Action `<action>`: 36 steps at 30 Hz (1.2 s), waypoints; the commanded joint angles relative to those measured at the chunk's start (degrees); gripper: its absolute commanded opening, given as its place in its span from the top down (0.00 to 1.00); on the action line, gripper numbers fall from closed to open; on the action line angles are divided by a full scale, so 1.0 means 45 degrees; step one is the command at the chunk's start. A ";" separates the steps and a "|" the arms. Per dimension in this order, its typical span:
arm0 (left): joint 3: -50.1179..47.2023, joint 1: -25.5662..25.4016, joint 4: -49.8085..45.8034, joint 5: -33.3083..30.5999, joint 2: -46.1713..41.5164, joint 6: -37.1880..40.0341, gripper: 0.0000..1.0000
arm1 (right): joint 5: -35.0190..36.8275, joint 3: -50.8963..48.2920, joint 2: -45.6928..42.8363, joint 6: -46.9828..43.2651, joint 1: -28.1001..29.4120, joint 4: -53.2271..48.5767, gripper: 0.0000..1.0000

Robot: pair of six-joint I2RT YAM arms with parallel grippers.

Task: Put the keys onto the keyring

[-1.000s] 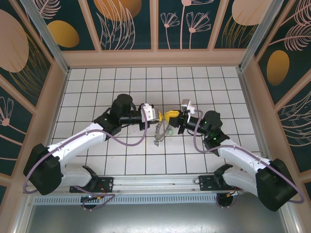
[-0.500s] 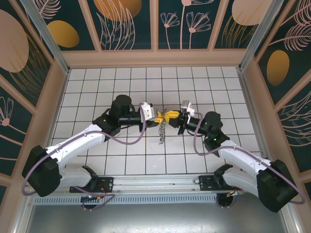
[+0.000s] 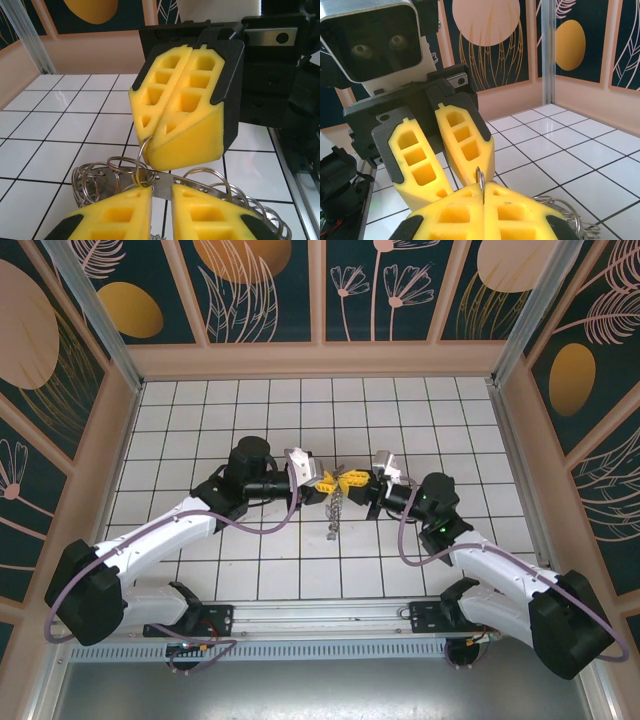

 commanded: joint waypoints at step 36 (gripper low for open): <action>0.0691 0.0781 -0.2563 0.2067 -0.0385 0.0903 0.59 | 0.0005 -0.1299 -0.0881 -0.0314 0.0155 0.0979 1.00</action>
